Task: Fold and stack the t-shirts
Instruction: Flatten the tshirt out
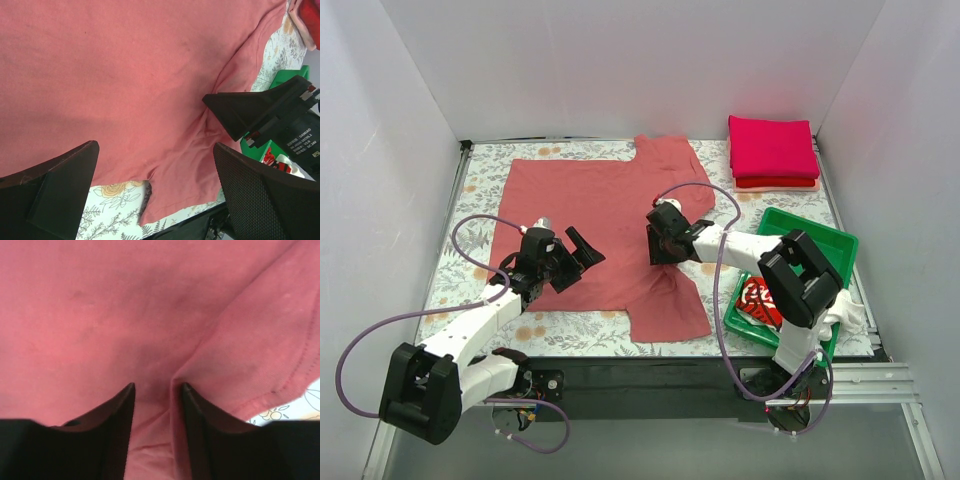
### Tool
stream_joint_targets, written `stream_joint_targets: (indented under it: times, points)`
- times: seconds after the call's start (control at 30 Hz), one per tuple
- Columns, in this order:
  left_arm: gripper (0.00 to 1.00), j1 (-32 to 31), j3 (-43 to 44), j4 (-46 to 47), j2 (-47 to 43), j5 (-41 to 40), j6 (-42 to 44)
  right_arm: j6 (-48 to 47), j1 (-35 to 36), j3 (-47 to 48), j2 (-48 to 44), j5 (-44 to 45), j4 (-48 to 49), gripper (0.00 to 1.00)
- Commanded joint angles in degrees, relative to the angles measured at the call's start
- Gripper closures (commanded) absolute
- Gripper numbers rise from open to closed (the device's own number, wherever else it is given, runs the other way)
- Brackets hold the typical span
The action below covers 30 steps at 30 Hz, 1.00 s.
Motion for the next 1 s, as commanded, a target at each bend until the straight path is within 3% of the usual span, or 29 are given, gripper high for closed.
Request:
stream_joint_targets:
  times: [0.0, 0.17, 0.23, 0.4, 0.97]
  points:
    - [0.02, -0.3, -0.4, -0.2, 0.4, -0.3, 0.8, 0.0, 0.4, 3.3, 1.1, 2.8, -4.8, 0.46]
    - [0.02, -0.4, -0.5, -0.2, 0.3, -0.9, 0.9, -0.6, 0.7, 0.9, -4.4, 3.1, -4.6, 0.27]
    - [0.02, -0.3, -0.7, -0.1, 0.3, -1.4, 0.9, -1.0, 0.6, -0.5, -6.7, 3.2, -3.7, 0.02]
    - [0.02, -0.3, -0.7, -0.3, 1.1, -2.3, 1.0, -1.6, 0.5, -3.6, -10.8, 3.7, -2.6, 0.02]
    - [0.02, -0.4, -0.1, -1.9, 1.7, -5.5, 0.8, -1.4, -3.6, -11.1, -6.9, -2.4, 5.8, 0.02]
